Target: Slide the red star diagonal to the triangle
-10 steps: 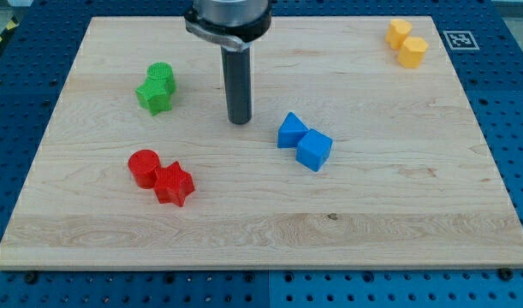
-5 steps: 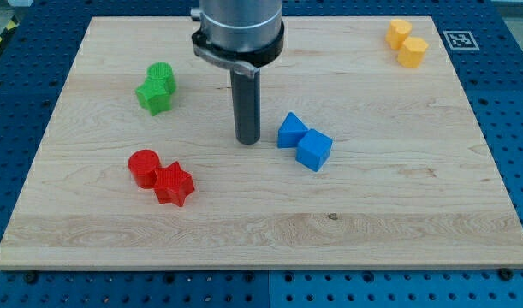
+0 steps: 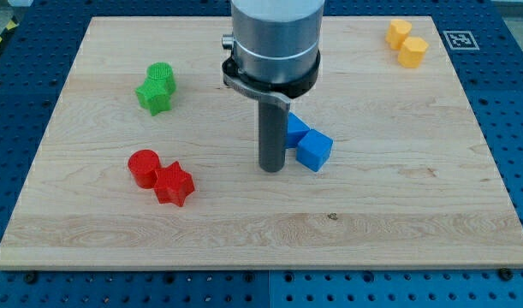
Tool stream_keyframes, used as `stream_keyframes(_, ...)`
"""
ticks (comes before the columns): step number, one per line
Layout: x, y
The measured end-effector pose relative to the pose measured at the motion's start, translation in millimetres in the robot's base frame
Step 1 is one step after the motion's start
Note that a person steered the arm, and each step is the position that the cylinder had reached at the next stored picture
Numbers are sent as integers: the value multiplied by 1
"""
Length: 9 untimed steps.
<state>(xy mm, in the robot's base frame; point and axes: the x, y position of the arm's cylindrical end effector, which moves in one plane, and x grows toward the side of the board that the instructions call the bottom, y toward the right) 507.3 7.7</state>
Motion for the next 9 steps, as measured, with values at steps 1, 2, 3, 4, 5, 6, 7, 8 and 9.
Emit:
stream_keyframes(1, 4, 0)
stream_keyframes(2, 26, 0)
stream_keyframes(3, 45, 1)
stream_keyframes(4, 60, 0)
stream_keyframes(5, 80, -32)
stream_keyframes(6, 84, -81)
stream_keyframes(7, 84, -103)
stream_keyframes(8, 84, -107)
stream_keyframes(9, 75, -143)
